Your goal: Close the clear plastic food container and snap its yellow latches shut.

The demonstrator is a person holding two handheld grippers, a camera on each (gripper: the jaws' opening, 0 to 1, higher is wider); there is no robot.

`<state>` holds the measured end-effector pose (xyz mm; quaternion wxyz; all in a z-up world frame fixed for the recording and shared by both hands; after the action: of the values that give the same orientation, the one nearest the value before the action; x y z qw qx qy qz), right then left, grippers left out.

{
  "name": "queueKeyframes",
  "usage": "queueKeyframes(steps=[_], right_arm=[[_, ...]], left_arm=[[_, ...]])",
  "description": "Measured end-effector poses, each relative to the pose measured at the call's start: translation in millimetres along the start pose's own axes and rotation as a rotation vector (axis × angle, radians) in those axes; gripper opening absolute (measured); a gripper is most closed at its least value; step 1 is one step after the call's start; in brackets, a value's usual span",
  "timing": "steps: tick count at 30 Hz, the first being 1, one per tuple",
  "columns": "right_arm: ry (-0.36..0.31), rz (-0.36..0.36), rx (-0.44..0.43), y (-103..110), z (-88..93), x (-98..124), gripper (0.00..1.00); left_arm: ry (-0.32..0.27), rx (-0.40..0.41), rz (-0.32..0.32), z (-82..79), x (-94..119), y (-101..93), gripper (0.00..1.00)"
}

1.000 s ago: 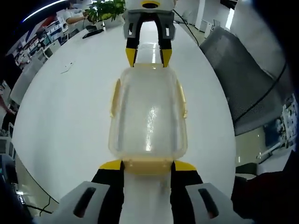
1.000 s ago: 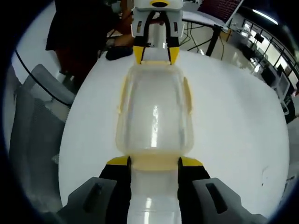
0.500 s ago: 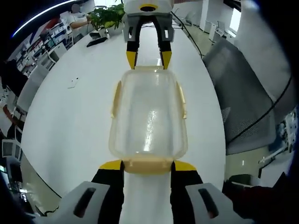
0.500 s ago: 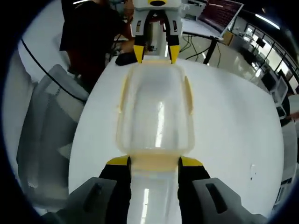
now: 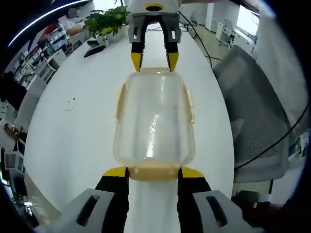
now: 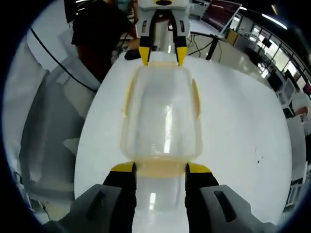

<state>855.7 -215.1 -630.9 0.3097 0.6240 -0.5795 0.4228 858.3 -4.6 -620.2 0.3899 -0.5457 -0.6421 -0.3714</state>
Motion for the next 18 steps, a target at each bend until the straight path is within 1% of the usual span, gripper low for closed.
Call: queueKeyframes(steps=[1,8,13,18], right_arm=[[0.004,0.000,-0.003,3,7.4,2,0.35],[0.021,0.007,-0.025,14,39.1,9,0.35],[0.031,0.013,-0.040,21,54.7,11,0.35],[0.039,0.014,-0.046,23,67.7,16,0.35]], left_arm=[[0.004,-0.013,0.001,-6.5,-6,-2.9,0.32],[-0.006,-0.026,0.002,-31.2,-30,-9.4,0.32],[0.009,-0.042,0.005,-42.1,-49,-11.3,0.32],[0.000,-0.044,0.008,-52.0,-58,-11.4,0.32]])
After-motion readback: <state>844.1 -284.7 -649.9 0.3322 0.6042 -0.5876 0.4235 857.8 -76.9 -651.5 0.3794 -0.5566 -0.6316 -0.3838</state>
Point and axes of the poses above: the point that each gripper's makers call its tool centre point, and the gripper's own axes: x roughly backward along the fingers, y roughly to its left, z roughly out of its underside, the point moved 6 cm from there along x, roughly backward along the fingers, and after that the axes turned 7 degrees about x, right-handed, at the moved point
